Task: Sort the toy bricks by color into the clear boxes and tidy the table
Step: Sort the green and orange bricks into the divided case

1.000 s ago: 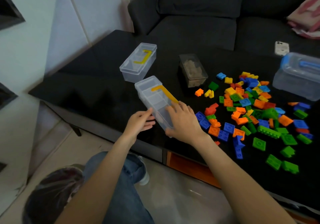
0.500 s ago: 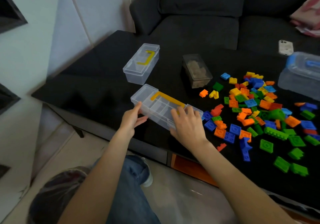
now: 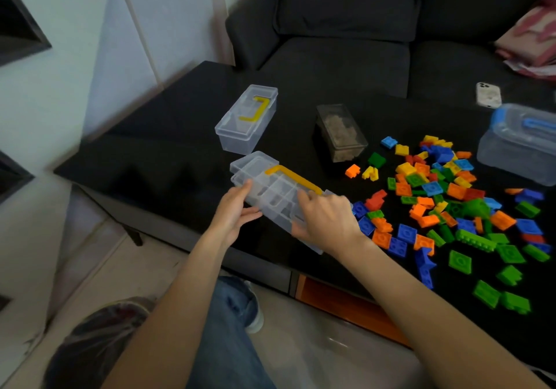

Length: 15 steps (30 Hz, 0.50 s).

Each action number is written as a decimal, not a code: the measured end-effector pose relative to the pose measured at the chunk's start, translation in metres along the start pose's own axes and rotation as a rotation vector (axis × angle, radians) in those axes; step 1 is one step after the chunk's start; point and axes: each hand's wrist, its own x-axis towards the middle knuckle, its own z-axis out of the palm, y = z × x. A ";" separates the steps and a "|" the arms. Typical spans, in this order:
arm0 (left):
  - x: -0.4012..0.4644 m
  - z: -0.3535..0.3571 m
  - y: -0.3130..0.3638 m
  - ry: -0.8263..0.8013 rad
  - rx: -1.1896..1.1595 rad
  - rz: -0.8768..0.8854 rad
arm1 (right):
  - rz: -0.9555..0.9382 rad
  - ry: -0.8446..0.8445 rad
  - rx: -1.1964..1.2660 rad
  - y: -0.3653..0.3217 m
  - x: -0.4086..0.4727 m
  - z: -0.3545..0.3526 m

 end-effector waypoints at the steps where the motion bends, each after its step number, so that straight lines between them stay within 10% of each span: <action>1: -0.002 0.004 0.002 -0.028 0.020 0.016 | 0.012 -0.008 0.024 0.003 0.002 -0.008; 5: 0.003 0.007 -0.007 0.142 0.341 0.129 | 0.164 0.154 0.375 0.043 0.010 -0.025; 8: 0.008 -0.009 -0.024 0.310 0.819 0.524 | 0.361 0.245 0.526 0.084 0.017 -0.017; 15: 0.012 -0.022 -0.025 0.133 1.302 1.020 | 0.723 0.078 1.134 0.103 -0.001 0.037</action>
